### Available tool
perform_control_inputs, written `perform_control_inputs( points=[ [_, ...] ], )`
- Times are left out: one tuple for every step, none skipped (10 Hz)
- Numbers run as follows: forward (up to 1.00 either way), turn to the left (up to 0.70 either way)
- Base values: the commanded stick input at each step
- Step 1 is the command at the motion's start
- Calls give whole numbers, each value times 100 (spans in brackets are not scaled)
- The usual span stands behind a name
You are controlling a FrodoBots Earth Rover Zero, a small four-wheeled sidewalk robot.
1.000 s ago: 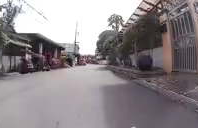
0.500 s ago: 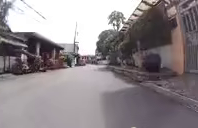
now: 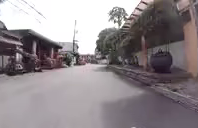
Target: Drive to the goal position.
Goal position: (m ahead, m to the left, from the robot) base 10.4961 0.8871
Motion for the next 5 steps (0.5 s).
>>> perform_control_inputs(
  points=[
    [100,0],
    [100,0],
    [100,0],
    [100,0],
    [100,0]
  ],
)
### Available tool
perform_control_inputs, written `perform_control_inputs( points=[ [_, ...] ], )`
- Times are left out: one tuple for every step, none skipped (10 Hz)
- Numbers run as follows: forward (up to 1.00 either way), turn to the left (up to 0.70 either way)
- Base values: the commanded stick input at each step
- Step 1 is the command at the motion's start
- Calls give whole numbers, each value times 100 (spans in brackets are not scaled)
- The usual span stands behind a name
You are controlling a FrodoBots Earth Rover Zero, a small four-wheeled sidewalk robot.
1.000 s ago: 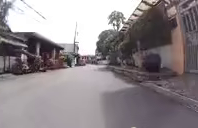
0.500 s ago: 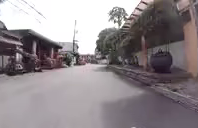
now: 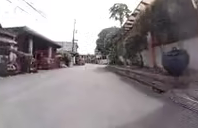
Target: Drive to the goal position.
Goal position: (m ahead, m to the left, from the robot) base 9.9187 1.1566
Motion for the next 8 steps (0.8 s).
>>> perform_control_inputs(
  points=[
    [100,0],
    [100,0],
    [100,0],
    [100,0],
    [100,0],
    [100,0],
    [100,0],
    [100,0]
  ],
)
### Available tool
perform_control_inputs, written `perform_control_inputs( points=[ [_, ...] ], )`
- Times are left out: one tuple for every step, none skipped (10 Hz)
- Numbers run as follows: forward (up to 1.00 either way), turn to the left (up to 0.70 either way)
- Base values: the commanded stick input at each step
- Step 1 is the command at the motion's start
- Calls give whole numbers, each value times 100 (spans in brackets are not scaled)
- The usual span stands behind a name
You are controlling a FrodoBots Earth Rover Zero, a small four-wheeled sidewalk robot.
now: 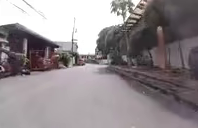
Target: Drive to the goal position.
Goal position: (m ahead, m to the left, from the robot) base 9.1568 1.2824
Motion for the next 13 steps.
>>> perform_control_inputs(
  points=[
    [100,0],
    [100,0],
    [100,0],
    [100,0],
    [100,0],
    [100,0],
    [100,0],
    [100,0],
    [100,0],
    [100,0],
    [100,0],
    [100,0],
    [100,0]
  ],
)
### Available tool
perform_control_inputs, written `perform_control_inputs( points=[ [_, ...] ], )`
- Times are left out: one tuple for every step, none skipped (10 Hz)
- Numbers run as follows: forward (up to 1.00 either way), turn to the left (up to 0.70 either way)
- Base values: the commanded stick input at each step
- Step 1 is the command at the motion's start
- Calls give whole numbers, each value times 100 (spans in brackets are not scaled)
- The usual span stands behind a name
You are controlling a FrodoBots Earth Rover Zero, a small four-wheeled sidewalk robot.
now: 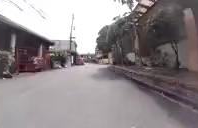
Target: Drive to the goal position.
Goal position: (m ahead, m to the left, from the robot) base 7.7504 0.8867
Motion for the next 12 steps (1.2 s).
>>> perform_control_inputs(
  points=[
    [100,0],
    [100,0],
    [100,0],
    [100,0],
    [100,0],
    [100,0],
    [100,0],
    [100,0],
    [100,0],
    [100,0],
    [100,0],
    [100,0]
  ],
)
